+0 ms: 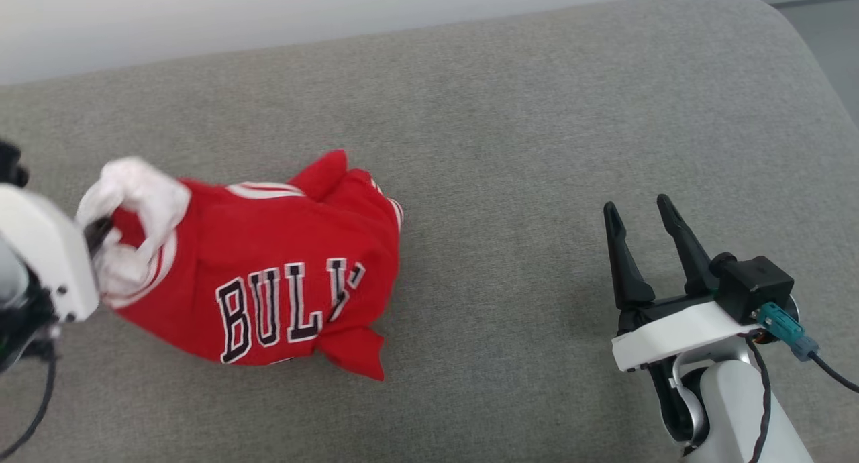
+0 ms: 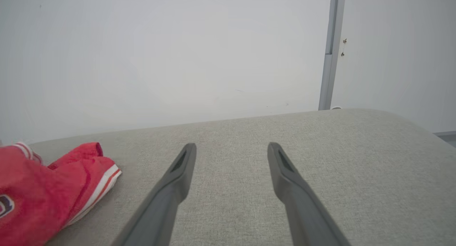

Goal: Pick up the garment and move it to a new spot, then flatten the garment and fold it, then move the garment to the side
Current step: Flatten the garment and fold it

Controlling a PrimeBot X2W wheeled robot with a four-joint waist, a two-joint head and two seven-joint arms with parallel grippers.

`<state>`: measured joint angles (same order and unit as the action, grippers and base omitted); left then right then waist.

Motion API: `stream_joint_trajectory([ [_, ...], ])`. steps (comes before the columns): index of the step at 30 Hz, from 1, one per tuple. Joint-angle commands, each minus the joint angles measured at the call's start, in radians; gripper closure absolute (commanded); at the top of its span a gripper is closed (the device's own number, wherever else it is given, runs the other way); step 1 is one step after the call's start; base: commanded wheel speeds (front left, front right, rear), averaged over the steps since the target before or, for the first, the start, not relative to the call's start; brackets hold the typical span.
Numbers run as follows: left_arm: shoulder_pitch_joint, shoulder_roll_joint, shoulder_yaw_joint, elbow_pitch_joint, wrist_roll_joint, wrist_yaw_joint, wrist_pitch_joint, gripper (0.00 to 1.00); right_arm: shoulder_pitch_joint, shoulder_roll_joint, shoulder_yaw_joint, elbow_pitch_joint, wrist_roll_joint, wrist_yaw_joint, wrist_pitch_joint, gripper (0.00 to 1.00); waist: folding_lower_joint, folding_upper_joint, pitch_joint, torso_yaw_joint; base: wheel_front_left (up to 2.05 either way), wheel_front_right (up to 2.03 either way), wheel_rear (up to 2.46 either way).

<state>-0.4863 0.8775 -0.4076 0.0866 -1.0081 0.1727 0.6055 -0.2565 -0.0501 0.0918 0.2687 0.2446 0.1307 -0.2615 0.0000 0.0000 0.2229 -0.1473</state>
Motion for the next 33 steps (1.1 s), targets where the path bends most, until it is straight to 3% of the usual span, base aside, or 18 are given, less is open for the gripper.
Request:
stream_joint_trajectory([
  [1,0.022,0.005,0.006,0.008,-0.008,0.004,-0.010,1.00,-0.001,-0.001,-0.002,0.001,-0.008,0.000,-0.004,0.00,0.0000,0.0000,-0.002,0.007,0.00,0.00,0.00],
  [5,0.101,0.018,0.027,0.076,-0.027,0.010,-0.046,1.00,-0.006,-0.001,-0.001,0.007,-0.010,0.000,-0.004,0.00,0.0000,0.0000,-0.004,0.019,0.00,0.00,0.00],
  [11,0.148,-0.036,0.026,0.194,-0.070,-0.010,-0.077,1.00,-0.006,-0.001,0.002,0.014,-0.014,0.000,-0.004,0.00,0.0000,0.0000,-0.011,0.040,0.00,0.00,0.00],
  [12,0.148,-0.043,0.024,0.208,-0.070,-0.016,-0.083,0.87,-0.005,-0.001,0.003,0.016,-0.015,0.000,-0.004,0.00,0.0000,0.0000,-0.014,0.043,0.00,0.00,0.00],
  [13,0.147,-0.050,0.024,0.218,-0.069,-0.022,-0.095,0.51,-0.002,-0.001,0.003,0.017,-0.018,0.000,-0.004,0.00,0.0000,0.0000,-0.018,0.048,0.00,0.00,0.00],
  [14,0.145,-0.065,0.032,0.233,-0.076,-0.027,-0.118,0.00,0.001,-0.001,0.003,0.021,-0.020,0.000,-0.004,0.00,0.0000,0.0000,-0.026,0.057,0.00,0.00,0.00],
  [22,0.171,-0.088,0.054,0.201,-0.043,-0.061,-0.257,0.00,0.020,-0.001,0.013,0.030,-0.034,0.000,0.011,0.00,0.0000,0.0000,-0.070,0.109,0.00,0.00,0.00],
  [33,0.252,-0.136,0.063,0.068,0.102,-0.103,-0.615,0.00,0.042,-0.001,0.030,0.014,-0.052,0.000,0.060,0.00,0.0000,0.0000,-0.123,0.198,0.00,0.00,0.00],
])
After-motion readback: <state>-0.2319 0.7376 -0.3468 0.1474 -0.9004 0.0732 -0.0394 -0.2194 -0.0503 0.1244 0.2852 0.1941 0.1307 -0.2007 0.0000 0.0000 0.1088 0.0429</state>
